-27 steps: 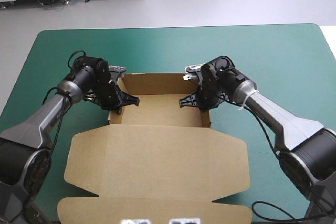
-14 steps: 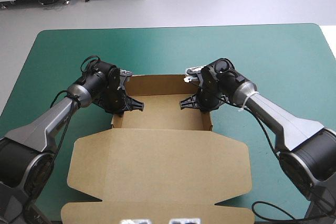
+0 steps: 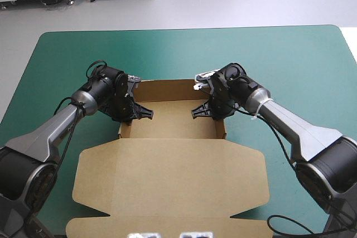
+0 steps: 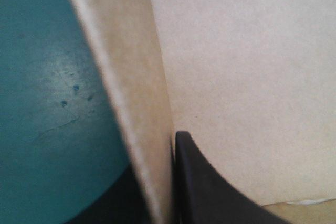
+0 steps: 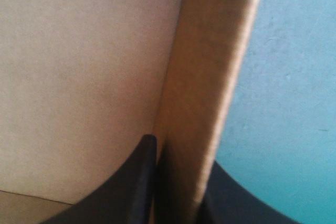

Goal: Fold the box

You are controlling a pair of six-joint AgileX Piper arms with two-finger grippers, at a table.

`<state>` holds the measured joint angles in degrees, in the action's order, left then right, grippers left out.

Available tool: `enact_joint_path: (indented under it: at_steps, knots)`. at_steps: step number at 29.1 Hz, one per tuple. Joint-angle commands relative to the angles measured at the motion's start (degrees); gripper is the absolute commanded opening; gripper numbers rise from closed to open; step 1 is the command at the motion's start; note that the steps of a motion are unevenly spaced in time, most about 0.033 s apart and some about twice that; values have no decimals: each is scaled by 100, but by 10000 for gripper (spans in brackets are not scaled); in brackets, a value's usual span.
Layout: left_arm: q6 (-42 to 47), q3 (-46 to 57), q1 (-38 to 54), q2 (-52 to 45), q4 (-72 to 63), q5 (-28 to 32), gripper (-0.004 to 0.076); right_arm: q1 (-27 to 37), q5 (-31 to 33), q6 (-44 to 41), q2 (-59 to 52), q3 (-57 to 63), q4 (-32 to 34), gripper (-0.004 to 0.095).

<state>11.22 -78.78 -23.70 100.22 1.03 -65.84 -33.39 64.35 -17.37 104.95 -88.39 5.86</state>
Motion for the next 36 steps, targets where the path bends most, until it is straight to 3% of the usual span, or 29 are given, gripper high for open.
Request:
enact_joint_path:
  at_steps: [1,6,17,25,36]
  knots:
    - [-318,-28,-150,-98,-751,-167,-3,-20,395,193,-200,-80,530,355]
    - [-318,-28,-150,-98,-794,-351,62,-20,464,181,-200,-80,585,527]
    - [-318,-214,-138,-98,-987,-409,388,-20,207,124,-200,-80,241,544]
    - [-318,-235,-138,-98,-948,-178,400,-8,86,-532,-200,-80,608,537]
    - [-257,-988,-138,-98,-315,-243,400,43,304,-531,-200,-820,607,537]
